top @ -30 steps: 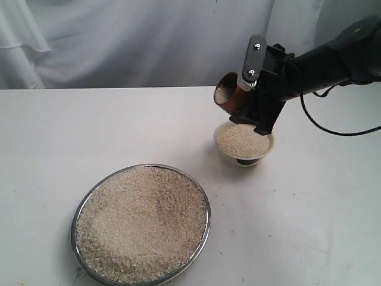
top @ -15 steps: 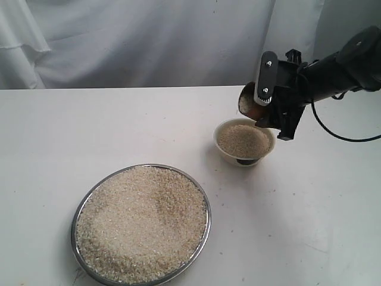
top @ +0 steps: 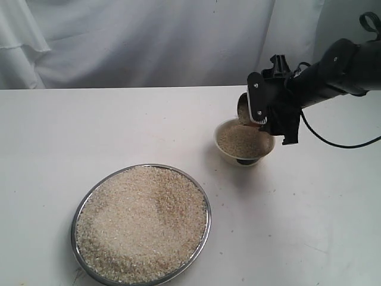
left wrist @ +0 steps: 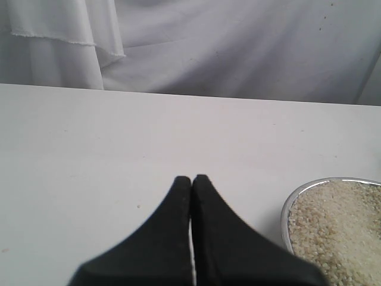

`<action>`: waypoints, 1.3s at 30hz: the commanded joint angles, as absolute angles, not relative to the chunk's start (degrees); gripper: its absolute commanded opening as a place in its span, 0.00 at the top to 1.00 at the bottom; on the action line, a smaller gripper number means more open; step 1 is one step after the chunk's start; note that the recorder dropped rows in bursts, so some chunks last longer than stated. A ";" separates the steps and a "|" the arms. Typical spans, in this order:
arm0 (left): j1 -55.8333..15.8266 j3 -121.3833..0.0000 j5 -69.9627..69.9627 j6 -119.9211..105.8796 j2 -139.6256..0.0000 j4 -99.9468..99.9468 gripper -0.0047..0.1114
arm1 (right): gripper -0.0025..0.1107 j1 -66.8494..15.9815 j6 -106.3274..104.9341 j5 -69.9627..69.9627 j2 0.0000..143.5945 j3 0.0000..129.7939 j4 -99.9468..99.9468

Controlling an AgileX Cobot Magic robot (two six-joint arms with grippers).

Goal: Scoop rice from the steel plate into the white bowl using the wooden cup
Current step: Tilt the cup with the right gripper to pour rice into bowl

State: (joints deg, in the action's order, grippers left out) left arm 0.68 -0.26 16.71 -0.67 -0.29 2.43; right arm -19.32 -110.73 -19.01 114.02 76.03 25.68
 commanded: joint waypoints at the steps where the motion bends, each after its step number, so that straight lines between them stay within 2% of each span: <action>1: 0.60 0.00 16.34 -0.49 0.00 2.48 0.96 | 0.98 -19.94 -108.93 -17.41 113.61 75.85 18.59; 39: 0.60 0.00 16.34 -0.49 0.00 2.48 0.96 | 0.98 -25.10 -104.51 -13.67 113.61 75.85 -14.89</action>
